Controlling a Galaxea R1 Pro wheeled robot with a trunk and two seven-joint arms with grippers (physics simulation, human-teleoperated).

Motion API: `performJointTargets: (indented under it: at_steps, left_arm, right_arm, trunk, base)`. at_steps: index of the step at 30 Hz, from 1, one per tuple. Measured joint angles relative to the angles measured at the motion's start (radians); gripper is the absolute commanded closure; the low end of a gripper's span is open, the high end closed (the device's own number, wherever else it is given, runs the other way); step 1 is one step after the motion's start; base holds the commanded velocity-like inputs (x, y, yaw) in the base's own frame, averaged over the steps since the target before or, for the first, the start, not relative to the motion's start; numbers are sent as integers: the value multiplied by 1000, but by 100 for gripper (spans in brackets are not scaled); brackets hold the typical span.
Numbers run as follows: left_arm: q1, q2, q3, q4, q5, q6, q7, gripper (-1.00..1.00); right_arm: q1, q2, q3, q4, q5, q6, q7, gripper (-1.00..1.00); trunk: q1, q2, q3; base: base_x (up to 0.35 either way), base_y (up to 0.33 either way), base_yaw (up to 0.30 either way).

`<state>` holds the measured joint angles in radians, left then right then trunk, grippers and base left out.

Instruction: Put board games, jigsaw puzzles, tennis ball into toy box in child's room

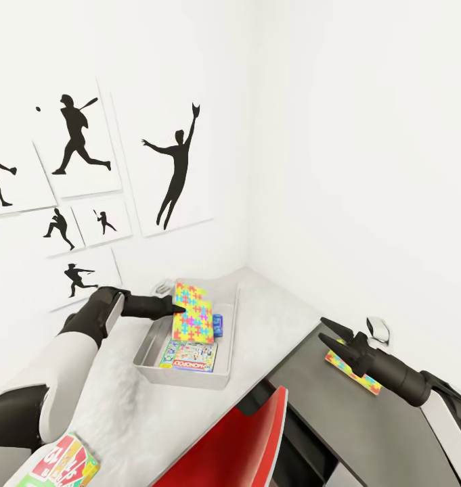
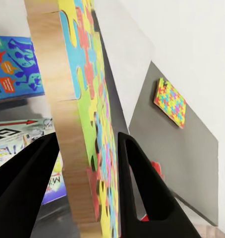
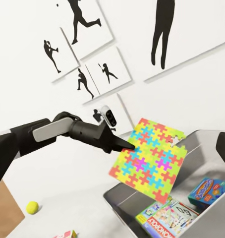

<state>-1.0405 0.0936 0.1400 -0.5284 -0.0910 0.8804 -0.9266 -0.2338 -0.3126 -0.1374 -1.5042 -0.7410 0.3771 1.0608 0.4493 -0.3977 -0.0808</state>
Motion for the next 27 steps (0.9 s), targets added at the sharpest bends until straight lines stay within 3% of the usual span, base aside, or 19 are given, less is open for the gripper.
performJointTargets:
  at_steps: [14,19,27]
  left_arm:
    - [0,1,-6,13,-11,-84,32,100]
    - [0,1,-7,72,-15,-125,34,100]
    - [0,-3,-6,111,-13,-131,33,100]
  right_arm:
    - [0,0,-1,-1,4,29,1,-100]
    - [0,0,-1,-1,4,35,-1,-100]
    - [0,0,-1,-2,5,36,-1,-100]
  trunk:
    - [0,0,-10]
    - [0,0,-18]
    - [0,0,-31]
  base:
    - [0,0,0]
    - [0,0,0]
    - [0,0,0]
